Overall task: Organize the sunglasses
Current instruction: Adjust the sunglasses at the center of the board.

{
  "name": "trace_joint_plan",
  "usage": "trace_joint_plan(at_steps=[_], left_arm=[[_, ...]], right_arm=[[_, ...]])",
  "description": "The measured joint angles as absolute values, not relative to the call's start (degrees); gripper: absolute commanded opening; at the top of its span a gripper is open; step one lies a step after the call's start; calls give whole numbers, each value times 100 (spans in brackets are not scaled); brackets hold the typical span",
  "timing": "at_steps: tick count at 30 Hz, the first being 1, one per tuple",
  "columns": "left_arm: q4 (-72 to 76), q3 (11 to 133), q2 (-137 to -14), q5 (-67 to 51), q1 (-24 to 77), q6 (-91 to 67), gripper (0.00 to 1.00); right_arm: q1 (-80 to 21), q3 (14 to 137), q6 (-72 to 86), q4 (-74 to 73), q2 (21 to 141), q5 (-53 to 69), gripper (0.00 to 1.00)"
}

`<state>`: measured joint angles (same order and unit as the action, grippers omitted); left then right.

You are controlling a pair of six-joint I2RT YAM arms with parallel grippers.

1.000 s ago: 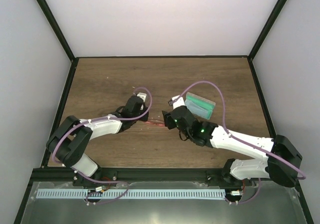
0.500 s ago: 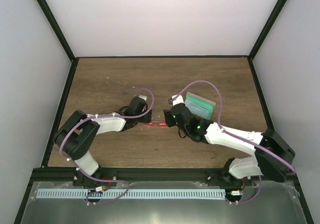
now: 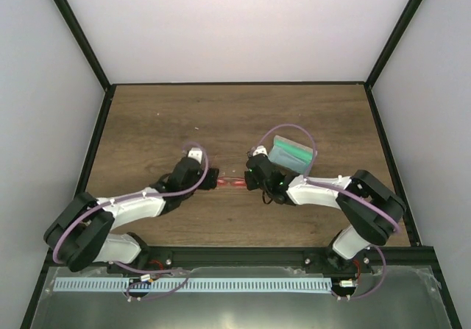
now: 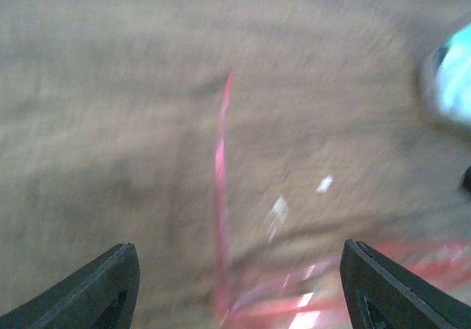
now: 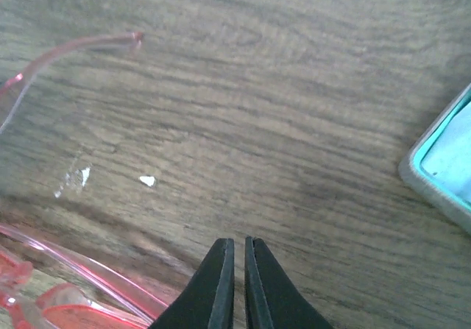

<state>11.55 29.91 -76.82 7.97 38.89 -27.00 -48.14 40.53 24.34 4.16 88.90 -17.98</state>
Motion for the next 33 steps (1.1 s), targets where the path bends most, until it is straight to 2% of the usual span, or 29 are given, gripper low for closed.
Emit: trace_joint_plan(at_steps=[6, 16, 26, 33], left_arm=[[1396, 1798, -7157, 1009, 4244, -3107, 73], [1527, 1223, -6772, 1415, 5068, -3623, 74], [744, 1918, -6077, 2084, 5078, -3538, 74], [279, 2274, -5887, 2609, 5009, -3378, 74]], right_arm=[[-4812, 3942, 2449, 615, 9059, -1557, 2], [-4895, 3745, 2558, 993, 9150, -1142, 1], [-5074, 3776, 2709, 1031, 9450, -1162, 1], [-5229, 3249, 2908, 1345, 8272, -1066, 1]])
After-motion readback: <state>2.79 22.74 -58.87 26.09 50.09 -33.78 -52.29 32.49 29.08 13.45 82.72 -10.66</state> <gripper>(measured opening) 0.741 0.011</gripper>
